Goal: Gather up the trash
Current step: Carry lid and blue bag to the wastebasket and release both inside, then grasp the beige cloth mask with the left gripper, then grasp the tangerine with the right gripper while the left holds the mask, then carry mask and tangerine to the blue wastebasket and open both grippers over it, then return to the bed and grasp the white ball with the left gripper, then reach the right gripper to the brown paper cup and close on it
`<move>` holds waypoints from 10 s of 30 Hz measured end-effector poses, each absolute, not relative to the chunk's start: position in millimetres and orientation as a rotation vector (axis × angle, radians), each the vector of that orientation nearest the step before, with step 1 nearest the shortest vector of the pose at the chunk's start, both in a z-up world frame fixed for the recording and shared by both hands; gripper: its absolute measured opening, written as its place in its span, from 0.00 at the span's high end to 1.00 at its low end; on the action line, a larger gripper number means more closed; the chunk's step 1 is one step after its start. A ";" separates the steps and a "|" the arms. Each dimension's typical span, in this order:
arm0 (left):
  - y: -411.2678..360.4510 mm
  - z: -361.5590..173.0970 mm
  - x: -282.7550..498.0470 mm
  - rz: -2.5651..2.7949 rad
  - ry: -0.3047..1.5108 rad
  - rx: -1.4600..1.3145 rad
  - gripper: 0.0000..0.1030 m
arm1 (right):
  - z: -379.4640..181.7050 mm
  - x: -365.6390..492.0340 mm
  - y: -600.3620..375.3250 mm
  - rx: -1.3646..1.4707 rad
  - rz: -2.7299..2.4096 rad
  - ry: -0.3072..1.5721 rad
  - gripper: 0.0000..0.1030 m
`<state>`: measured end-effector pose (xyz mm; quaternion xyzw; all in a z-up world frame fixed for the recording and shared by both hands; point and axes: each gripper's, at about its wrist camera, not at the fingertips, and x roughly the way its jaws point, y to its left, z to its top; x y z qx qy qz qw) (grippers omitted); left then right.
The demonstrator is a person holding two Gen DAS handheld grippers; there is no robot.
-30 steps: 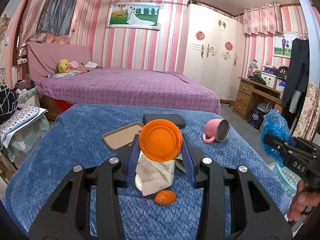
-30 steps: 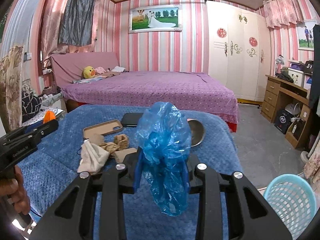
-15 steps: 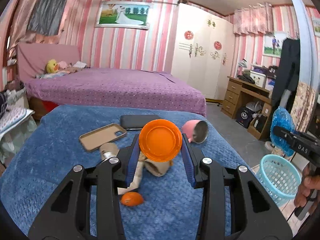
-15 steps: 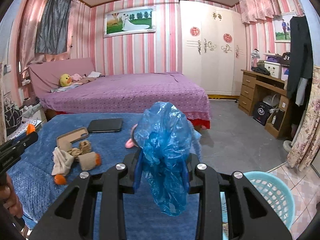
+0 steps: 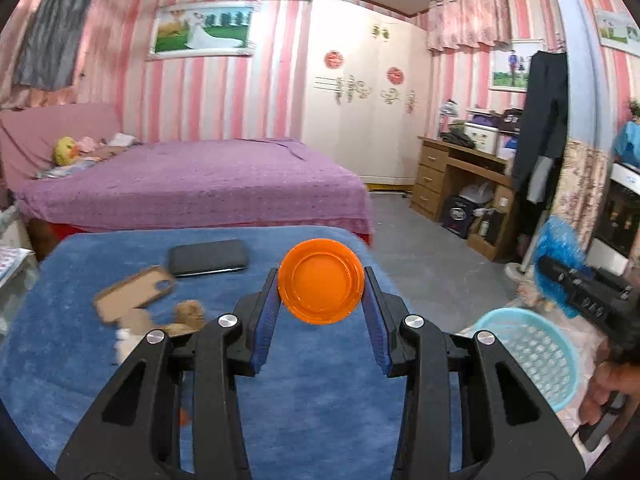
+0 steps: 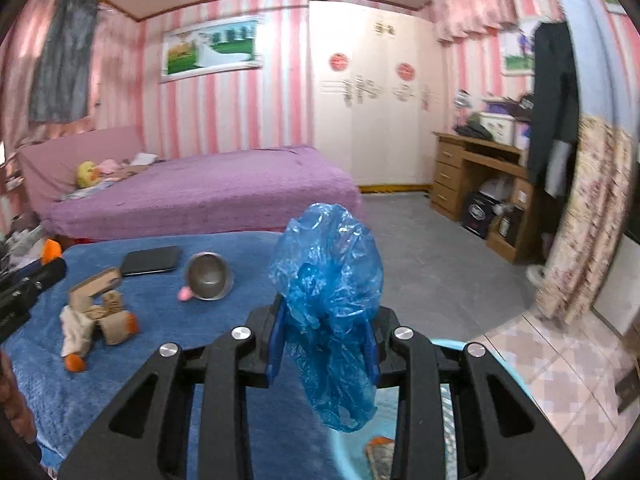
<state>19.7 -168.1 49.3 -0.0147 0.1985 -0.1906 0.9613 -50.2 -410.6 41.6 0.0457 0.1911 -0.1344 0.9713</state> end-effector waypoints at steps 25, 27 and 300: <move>-380.9 9.2 9.8 -0.724 0.531 0.045 0.62 | 18.1 -93.8 -537.8 0.339 -0.426 0.385 0.39; -388.4 3.2 10.7 -0.742 0.550 0.054 0.58 | 17.4 -94.8 -541.1 0.345 -0.443 0.379 0.34; 74.2 -51.9 91.4 -0.093 0.706 -0.236 0.41 | -49.8 70.9 -114.6 -0.138 0.096 0.561 0.18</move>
